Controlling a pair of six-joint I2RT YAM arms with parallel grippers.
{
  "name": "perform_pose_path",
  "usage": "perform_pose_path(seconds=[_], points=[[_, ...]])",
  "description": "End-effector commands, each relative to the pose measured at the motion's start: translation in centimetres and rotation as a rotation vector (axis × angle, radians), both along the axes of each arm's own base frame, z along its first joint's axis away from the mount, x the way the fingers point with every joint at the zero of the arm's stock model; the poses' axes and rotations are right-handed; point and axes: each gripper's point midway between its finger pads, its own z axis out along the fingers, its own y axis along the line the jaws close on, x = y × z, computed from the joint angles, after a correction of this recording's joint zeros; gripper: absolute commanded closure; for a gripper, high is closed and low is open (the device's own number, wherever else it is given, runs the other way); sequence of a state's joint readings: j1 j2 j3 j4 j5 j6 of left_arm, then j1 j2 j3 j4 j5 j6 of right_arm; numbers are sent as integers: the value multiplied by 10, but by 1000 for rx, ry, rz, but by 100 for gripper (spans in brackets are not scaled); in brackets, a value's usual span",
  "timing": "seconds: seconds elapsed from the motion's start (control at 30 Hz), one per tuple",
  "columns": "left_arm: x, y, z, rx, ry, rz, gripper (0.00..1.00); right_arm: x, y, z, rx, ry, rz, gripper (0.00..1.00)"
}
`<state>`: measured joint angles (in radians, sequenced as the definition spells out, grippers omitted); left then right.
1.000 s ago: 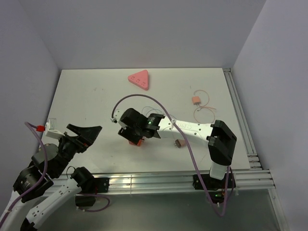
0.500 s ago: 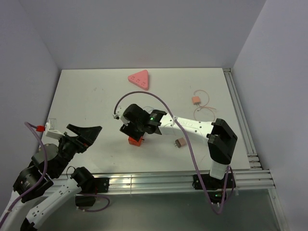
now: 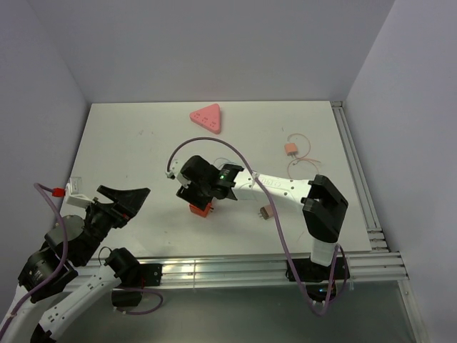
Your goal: Insert the plug
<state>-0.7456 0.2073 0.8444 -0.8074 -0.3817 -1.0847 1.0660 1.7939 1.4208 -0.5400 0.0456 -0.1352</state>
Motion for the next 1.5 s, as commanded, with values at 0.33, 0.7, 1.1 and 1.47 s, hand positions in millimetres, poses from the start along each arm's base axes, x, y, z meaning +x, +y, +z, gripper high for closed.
perform_pose_path(seconds=[0.33, 0.7, 1.1, 1.47], points=[[0, -1, 10, 7, -28, -14, 3, -6, -6, -48, -96, 82, -22, 100], [1, -5, 6, 2, -26, -26, 3, -37, -37, -140, -197, 277, -213, 100], [-2, 4, 10, -5, -50, 1, 3, -74, -64, -175, -153, 280, -357, 100], [-4, 0, 0, -14, -13, -15, 4, -25, -24, -104, -38, 78, -435, 55]])
